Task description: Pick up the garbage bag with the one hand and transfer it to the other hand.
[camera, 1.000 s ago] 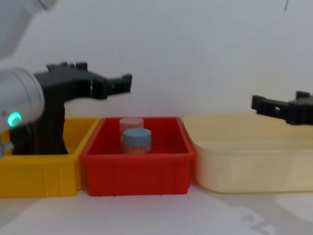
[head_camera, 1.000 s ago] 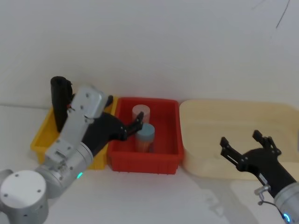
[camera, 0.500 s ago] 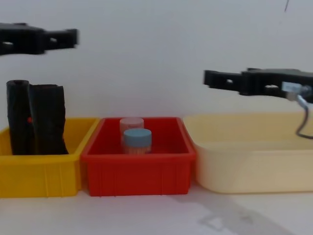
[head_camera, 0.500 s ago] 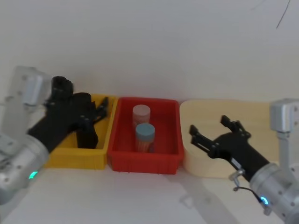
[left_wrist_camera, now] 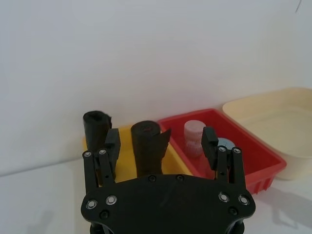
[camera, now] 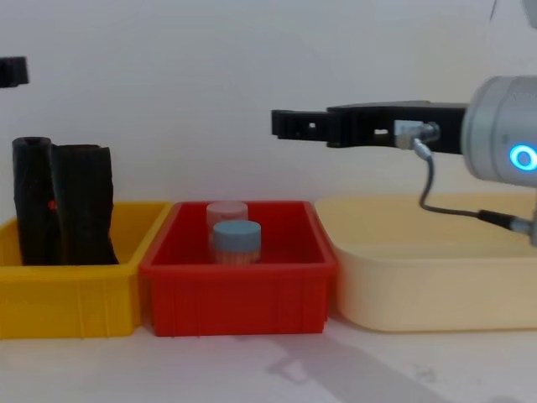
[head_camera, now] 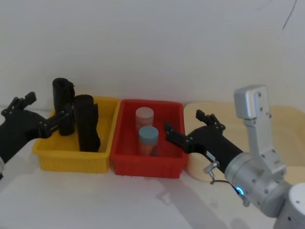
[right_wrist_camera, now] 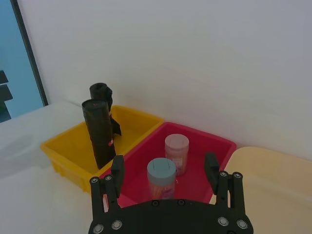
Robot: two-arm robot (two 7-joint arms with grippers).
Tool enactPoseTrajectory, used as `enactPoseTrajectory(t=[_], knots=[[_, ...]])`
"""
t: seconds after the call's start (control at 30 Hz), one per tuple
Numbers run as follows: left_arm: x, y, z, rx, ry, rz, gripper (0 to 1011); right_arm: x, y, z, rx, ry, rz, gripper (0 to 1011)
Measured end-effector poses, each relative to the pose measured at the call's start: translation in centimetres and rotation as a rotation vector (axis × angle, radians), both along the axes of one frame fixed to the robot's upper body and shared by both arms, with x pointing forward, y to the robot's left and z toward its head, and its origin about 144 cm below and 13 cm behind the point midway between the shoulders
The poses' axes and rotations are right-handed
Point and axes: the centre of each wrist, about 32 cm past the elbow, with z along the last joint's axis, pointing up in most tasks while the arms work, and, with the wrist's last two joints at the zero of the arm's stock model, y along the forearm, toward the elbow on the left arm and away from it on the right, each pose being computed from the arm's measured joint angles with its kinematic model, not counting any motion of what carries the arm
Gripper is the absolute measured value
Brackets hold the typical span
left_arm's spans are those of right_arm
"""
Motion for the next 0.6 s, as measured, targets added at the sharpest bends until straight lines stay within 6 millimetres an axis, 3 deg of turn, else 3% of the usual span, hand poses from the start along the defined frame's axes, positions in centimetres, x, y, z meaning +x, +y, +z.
enactPoseTrajectory(t=[0.27, 0.6], knots=[[1.2, 1.7, -0.6, -0.017, 0.033, -0.007, 1000, 1.7, 1.3, 0.1, -0.035, 0.018, 0.0, 1001], [5.1, 2.8, -1.8, -0.028, 0.08, -0.059, 1001, 3.8, 2.3, -0.1, -0.062, 0.041, -0.007, 1002]])
